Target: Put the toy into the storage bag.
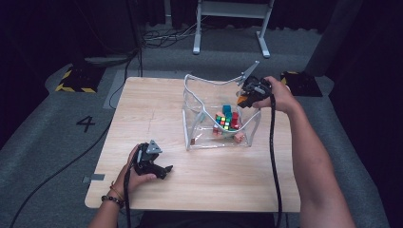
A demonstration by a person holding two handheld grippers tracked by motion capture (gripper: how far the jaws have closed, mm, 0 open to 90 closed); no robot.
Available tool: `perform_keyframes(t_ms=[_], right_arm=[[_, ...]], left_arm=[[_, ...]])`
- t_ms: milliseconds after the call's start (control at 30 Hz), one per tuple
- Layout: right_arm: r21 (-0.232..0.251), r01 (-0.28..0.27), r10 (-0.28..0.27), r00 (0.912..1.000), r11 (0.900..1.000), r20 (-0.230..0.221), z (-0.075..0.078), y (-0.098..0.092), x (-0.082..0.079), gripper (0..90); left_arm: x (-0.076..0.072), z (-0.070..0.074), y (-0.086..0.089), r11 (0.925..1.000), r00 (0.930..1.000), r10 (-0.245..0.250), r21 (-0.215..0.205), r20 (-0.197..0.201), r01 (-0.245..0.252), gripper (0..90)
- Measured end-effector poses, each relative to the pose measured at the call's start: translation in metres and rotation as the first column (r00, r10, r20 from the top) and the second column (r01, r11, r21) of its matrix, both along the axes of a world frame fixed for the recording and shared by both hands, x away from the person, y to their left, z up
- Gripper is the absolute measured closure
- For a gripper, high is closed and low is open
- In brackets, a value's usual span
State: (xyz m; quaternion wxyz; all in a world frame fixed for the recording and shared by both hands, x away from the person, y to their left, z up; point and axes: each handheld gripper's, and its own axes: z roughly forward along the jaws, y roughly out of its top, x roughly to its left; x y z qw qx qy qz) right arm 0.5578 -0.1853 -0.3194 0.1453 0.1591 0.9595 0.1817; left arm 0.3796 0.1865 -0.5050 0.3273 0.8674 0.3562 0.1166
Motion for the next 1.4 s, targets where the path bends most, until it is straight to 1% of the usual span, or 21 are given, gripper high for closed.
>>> perform_keyframes(t_ms=[100, 167, 233, 267, 433, 600, 633, 967, 1000, 1067, 1200, 1267, 1300, 1367, 1400], right_arm=[[0.009, 0.009, -0.009, 0.9999, 1.000, 0.006, 0.002, -0.006, 0.000, 58.8], [0.004, 0.018, -0.019, 0.9997, 1.000, 0.017, 0.004, -0.008, 0.000, 58.9], [-0.011, 0.021, -0.020, 0.9997, 1.000, 0.011, 0.003, -0.010, 0.000, 58.8], [-0.030, 0.026, -0.026, 0.9997, 0.999, 0.005, 0.002, -0.012, 0.001, 58.8], [-0.027, 0.041, -0.041, 0.9991, 0.999, -0.007, 0.002, -0.018, 0.001, 58.4], [-0.024, 0.045, -0.045, 0.9989, 0.999, -0.007, 0.003, -0.026, 0.001, 58.2], [-0.023, 0.054, -0.054, 0.9985, 0.998, -0.007, 0.003, -0.027, 0.001, 58.2], [-0.019, 0.031, -0.031, 0.9995, 0.999, 0.004, 0.004, -0.024, -0.002, 57.2], [-0.016, 0.029, -0.029, 0.9995, 0.999, 0.010, 0.004, -0.023, -0.002, 57.0], [-0.009, 0.028, -0.028, 0.9996, 1.000, 0.004, 0.004, -0.023, -0.003, 56.9], [0.008, 0.030, -0.030, 0.9994, 1.000, 0.016, 0.004, -0.024, -0.005, 55.4], [0.031, 0.029, -0.029, 0.9993, 0.999, 0.023, 0.004, -0.025, -0.006, 54.5], [0.054, 0.029, -0.031, 0.9989, 0.998, 0.036, 0.004, -0.026, -0.007, 53.6], [0.059, 0.037, -0.039, 0.9984, 0.998, 0.040, 0.004, -0.026, -0.008, 52.8], [0.077, 0.036, -0.040, 0.9980, 0.996, 0.050, 0.004, -0.027, -0.009, 52.6]], left_arm=[[0.000, 0.000, 0.000, 1.0000, 1.0000, 0.000, 0.000, 0.000, 0.000, 0.6], [0.000, 0.000, 0.000, 1.0000, 1.0000, 0.002, 0.002, 0.001, -0.002, 0.6], [0.000, 0.000, 0.000, 1.0000, 1.0000, 0.000, -0.001, 0.000, 0.000, 0.6], [0.000, 0.000, 0.000, 1.0000, 1.0000, 0.001, 0.001, 0.001, -0.001, 0.6], [0.000, 0.000, 0.000, 1.0000, 1.0000, 0.000, 0.000, 0.001, 0.000, 0.6], [0.000, 0.000, 0.000, 1.0000, 1.0000, 0.001, 0.001, 0.001, -0.001, 0.6], [0.000, 0.000, 0.000, 1.0000, 1.0000, 0.002, 0.003, 0.002, -0.002, 0.6], [0.000, 0.000, 0.000, 1.0000, 1.0000, 0.001, 0.000, 0.001, -0.001, 0.6], [0.000, 0.000, 0.000, 1.0000, 1.0000, 0.000, 0.000, 0.001, 0.000, 0.6], [0.000, 0.000, 0.000, 1.0000, 1.0000, 0.000, 0.000, 0.001, 0.000, 0.6], [0.000, 0.000, 0.000, 1.0000, 1.0000, 0.000, 0.000, 0.001, 0.000, 0.6], [0.000, 0.000, 0.000, 1.0000, 1.0000, 0.000, -0.001, 0.000, 0.000, 0.6], [0.000, 0.000, 0.000, 1.0000, 1.0000, 0.001, 0.000, 0.001, -0.001, 0.6], [0.000, 0.000, 0.000, 1.0000, 1.0000, 0.000, -0.001, 0.000, 0.000, 0.6], [0.000, 0.000, 0.000, 1.0000, 1.0000, 0.001, 0.001, 0.001, -0.001, 0.6]])
